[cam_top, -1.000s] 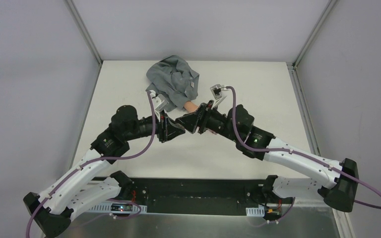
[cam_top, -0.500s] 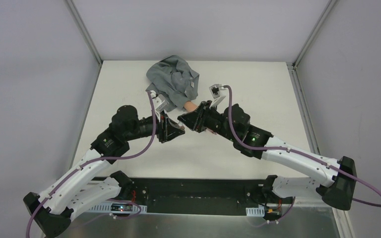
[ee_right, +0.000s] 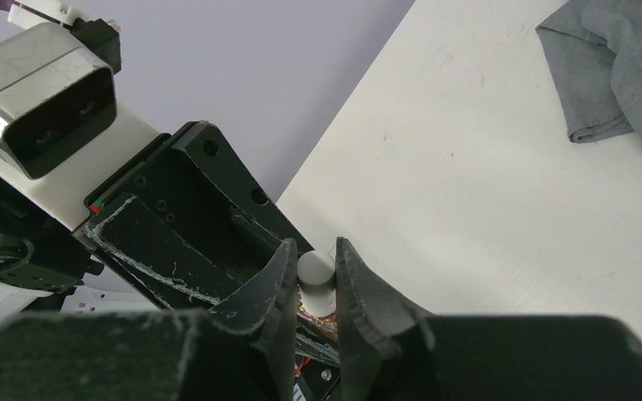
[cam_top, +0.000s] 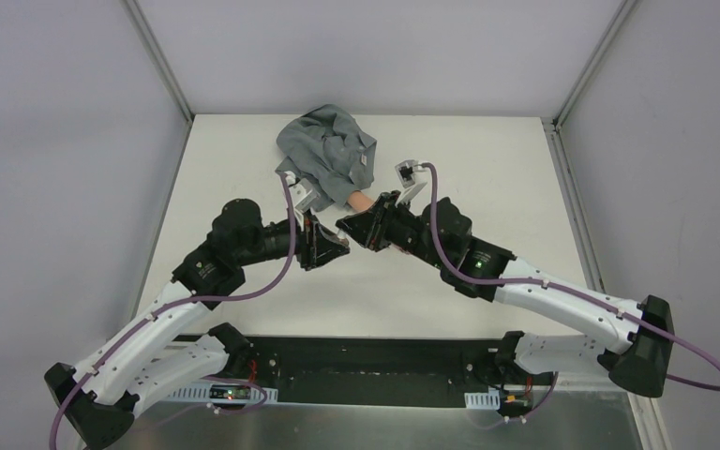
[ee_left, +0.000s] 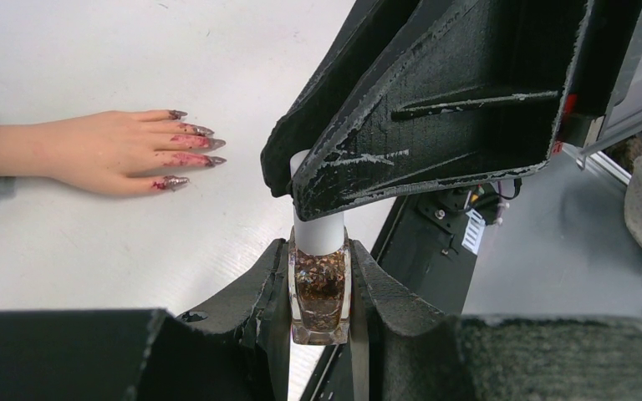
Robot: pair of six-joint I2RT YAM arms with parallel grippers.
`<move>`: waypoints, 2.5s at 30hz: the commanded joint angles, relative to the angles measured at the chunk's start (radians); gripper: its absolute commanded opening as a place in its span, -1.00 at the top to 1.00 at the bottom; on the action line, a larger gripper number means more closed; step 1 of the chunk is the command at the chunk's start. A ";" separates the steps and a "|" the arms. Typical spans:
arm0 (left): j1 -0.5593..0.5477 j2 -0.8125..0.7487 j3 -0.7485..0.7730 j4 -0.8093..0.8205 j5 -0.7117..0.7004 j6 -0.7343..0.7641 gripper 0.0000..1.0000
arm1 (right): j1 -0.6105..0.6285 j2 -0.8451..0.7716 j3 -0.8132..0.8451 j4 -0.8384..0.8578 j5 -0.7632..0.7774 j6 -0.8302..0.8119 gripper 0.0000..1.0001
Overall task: Paint the nails
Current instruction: Unscrew the nail polish bottle.
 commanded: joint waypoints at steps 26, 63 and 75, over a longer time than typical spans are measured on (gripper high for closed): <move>0.041 0.046 0.130 0.026 0.445 -0.011 1.00 | -0.122 -0.090 -0.082 0.123 -0.579 -0.117 1.00; 0.041 -0.046 0.044 0.086 0.196 0.009 1.00 | -0.145 -0.242 -0.127 0.134 -0.234 0.075 -0.73; 0.041 -0.059 0.056 0.005 0.011 0.047 1.00 | -0.078 -0.122 -0.020 0.107 -0.144 0.052 -0.34</move>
